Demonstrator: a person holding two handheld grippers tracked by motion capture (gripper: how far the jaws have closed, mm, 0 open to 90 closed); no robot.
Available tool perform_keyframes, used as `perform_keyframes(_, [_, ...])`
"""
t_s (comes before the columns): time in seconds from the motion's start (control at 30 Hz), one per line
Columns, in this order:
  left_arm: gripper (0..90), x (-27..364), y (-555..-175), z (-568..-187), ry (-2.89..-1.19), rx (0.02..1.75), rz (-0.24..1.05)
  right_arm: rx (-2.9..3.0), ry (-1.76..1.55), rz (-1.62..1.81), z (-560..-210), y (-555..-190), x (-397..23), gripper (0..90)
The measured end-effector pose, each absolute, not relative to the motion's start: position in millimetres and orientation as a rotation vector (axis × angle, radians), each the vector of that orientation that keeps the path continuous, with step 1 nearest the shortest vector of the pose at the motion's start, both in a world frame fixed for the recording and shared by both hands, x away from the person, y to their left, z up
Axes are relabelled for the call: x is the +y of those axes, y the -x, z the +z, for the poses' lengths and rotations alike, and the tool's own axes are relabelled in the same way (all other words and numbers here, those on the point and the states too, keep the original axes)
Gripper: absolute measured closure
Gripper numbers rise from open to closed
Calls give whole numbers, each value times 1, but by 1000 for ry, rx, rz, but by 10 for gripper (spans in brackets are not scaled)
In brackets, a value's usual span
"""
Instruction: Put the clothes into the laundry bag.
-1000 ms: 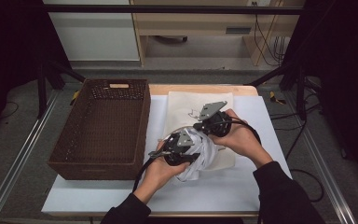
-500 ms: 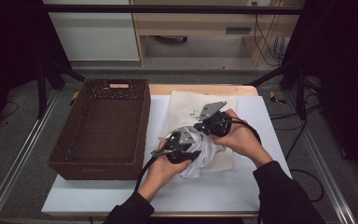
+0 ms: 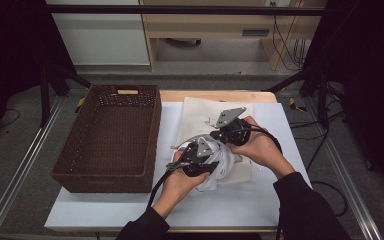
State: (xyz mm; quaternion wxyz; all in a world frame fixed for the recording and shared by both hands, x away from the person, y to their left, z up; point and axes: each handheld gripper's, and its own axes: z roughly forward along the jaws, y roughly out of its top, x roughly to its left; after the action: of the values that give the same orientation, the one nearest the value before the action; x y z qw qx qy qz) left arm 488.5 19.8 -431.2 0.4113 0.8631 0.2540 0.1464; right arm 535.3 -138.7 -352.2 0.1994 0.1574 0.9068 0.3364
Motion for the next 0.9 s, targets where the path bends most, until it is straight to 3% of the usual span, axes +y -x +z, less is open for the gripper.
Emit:
perform_keyframes(0.17, [320, 30, -487, -422, -2076, 625, 369, 2540, -446, 930, -354, -536, -140, 900])
perform_keyframes(0.27, [258, 36, -485, -414, -2024, 627, 369, 2538, -455, 931, -355, -537, -140, 900])
perform_keyframes(0.53, [243, 62, -459, -387, -1934, 588, 410, 2534, -459, 932, -355, -537, -140, 900])
perform_keyframes(0.9, [325, 75, -424, -386, -1920, 539, 454, 2533, -470, 934, -358, -536, -142, 900])
